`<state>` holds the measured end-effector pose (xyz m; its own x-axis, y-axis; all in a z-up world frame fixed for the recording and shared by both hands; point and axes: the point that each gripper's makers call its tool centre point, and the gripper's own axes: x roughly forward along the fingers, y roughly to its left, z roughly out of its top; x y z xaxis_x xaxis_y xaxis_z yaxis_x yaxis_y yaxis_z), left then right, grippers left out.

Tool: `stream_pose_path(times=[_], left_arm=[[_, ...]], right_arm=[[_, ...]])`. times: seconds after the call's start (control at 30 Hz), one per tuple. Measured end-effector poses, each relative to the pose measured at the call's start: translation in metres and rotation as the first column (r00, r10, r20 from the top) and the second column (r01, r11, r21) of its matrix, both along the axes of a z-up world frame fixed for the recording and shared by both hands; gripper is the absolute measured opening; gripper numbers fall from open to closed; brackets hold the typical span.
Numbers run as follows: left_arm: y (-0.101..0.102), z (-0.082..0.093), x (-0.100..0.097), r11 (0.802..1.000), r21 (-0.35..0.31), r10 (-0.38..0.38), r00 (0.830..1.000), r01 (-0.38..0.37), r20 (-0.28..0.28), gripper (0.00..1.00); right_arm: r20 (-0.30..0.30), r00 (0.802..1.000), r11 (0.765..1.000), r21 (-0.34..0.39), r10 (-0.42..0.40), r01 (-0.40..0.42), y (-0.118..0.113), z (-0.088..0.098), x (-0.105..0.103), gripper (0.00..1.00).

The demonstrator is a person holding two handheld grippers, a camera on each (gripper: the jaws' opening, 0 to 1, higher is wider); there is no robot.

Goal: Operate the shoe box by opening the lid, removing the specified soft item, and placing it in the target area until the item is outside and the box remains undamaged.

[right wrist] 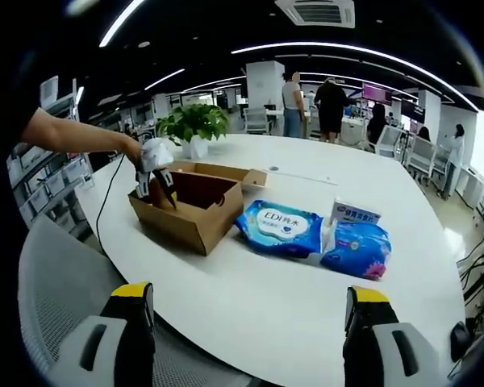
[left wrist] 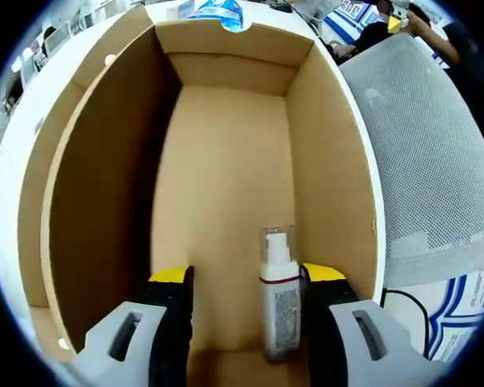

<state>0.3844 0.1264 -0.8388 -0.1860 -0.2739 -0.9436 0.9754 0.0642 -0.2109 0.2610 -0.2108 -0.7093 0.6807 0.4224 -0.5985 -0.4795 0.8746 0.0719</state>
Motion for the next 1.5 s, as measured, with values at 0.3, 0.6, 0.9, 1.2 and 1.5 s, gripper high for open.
stream_pose_path(times=[0.3, 0.6, 0.9, 1.2, 1.5], left_arm=[[0.015, 0.0, 0.007, 0.999, 0.02, 0.036, 0.999, -0.037, 0.028, 0.49], [0.025, -0.003, 0.004, 0.998, 0.052, 0.028, 0.999, -0.03, 0.043, 0.42], [0.026, -0.008, 0.003, 0.998, 0.062, 0.009, 0.997, -0.013, 0.072, 0.28], [0.024, -0.008, 0.004, 0.998, 0.057, 0.026, 0.993, -0.033, 0.111, 0.22], [0.017, 0.003, 0.003, 0.998, 0.055, 0.021, 0.991, -0.029, 0.135, 0.2]], right_arm=[[0.008, 1.0, 1.0, 0.006, 0.006, -0.006, 0.002, 0.002, 0.003, 0.99], [0.008, 1.0, 1.0, 0.016, 0.013, -0.013, 0.006, 0.0, 0.004, 0.98], [0.019, 1.0, 1.0, 0.022, 0.014, -0.014, 0.009, 0.002, 0.004, 0.97], [0.028, 0.999, 0.999, 0.03, 0.015, -0.016, 0.01, 0.004, 0.004, 0.97], [0.039, 0.999, 0.999, 0.037, 0.026, -0.028, 0.012, 0.006, 0.003, 0.96]])
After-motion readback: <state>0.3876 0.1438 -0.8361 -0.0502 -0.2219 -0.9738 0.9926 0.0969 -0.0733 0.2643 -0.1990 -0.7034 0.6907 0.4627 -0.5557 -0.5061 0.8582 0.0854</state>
